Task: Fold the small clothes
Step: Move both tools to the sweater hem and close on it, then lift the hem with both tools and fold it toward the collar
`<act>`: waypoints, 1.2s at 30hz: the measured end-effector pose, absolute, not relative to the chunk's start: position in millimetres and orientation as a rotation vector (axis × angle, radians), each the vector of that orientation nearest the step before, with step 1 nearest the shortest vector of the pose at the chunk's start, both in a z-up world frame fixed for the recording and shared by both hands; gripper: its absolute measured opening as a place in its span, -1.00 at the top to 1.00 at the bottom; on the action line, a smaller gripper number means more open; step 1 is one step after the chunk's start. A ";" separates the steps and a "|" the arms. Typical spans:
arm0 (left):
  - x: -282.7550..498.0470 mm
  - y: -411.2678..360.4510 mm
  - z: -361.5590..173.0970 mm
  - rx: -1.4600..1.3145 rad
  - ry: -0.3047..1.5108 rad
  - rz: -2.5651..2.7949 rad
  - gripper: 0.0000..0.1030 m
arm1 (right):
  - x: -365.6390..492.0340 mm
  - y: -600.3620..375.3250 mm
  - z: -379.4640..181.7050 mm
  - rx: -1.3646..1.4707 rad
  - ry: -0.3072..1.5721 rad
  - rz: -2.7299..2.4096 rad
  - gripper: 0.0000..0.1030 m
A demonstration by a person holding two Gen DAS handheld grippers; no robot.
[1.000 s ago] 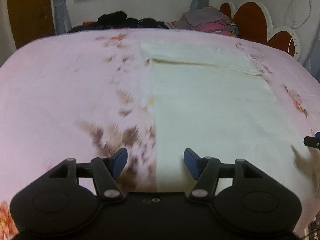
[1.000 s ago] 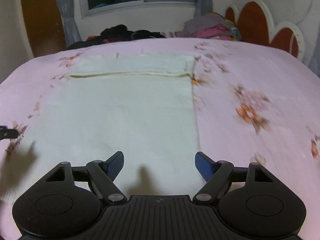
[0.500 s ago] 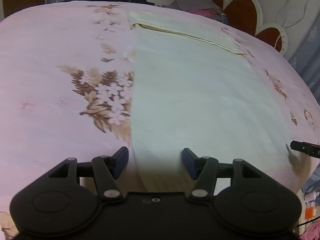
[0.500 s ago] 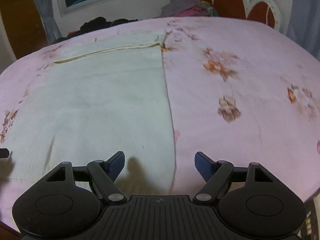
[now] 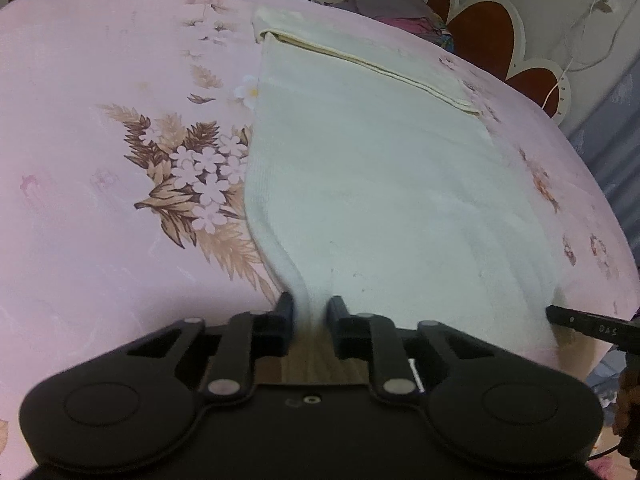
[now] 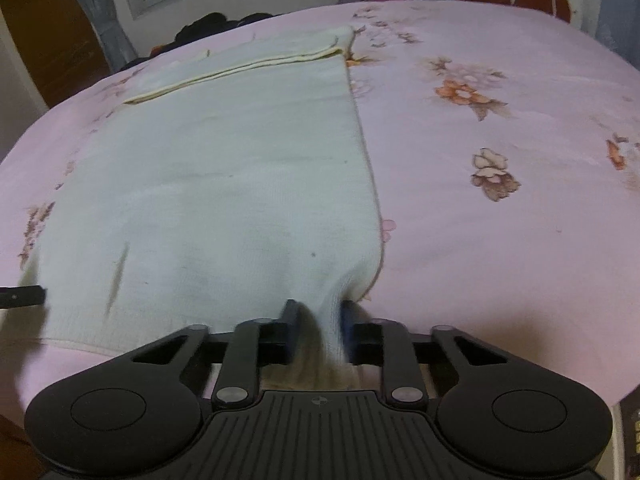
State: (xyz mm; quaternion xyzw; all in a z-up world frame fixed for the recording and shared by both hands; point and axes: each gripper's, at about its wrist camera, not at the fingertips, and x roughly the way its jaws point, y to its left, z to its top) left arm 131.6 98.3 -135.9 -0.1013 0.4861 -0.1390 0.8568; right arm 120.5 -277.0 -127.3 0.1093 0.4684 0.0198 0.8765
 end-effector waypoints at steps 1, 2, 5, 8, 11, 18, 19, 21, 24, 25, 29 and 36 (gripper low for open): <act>133.0 99.2 -134.3 -0.219 1.022 -0.301 0.80 | 121.9 -278.1 -126.5 0.238 0.981 0.052 0.85; 134.3 100.0 -132.2 -0.224 1.019 -0.309 0.82 | 123.6 -278.7 -126.0 0.251 0.985 0.057 0.85; 139.7 102.4 -122.5 -0.244 1.001 -0.329 0.86 | 127.2 -284.3 -120.6 0.302 0.977 0.080 0.86; 146.7 102.2 -107.4 -0.258 0.954 -0.341 0.93 | 132.5 -290.2 -108.0 0.352 0.945 0.102 0.87; 158.9 103.9 -92.4 -0.300 0.907 -0.344 0.93 | 142.4 -294.4 -91.7 0.394 0.902 0.118 0.87; 201.0 99.6 -64.3 -0.336 0.818 -0.352 0.93 | 182.0 -300.5 -50.7 0.431 0.789 0.137 0.87; 209.2 98.5 -61.8 -0.338 0.807 -0.350 0.93 | 190.4 -303.1 -46.5 0.438 0.776 0.139 0.87; 226.4 97.0 -58.7 -0.352 0.792 -0.344 0.93 | 207.8 -308.1 -40.3 0.449 0.754 0.138 0.87; 252.5 95.9 -56.3 -0.397 0.777 -0.330 0.93 | 237.0 -317.9 -34.2 0.487 0.724 0.133 0.87; 261.8 95.1 -55.7 -0.408 0.772 -0.325 0.93 | 247.5 -320.5 -32.6 0.493 0.714 0.131 0.87; 301.1 94.3 -54.8 -0.428 0.752 -0.298 0.93 | 292.7 -329.1 -34.0 0.507 0.701 0.132 0.87; 369.6 85.9 -64.3 -0.464 0.750 -0.255 0.93 | 370.8 -345.7 -47.5 0.550 0.701 0.125 0.87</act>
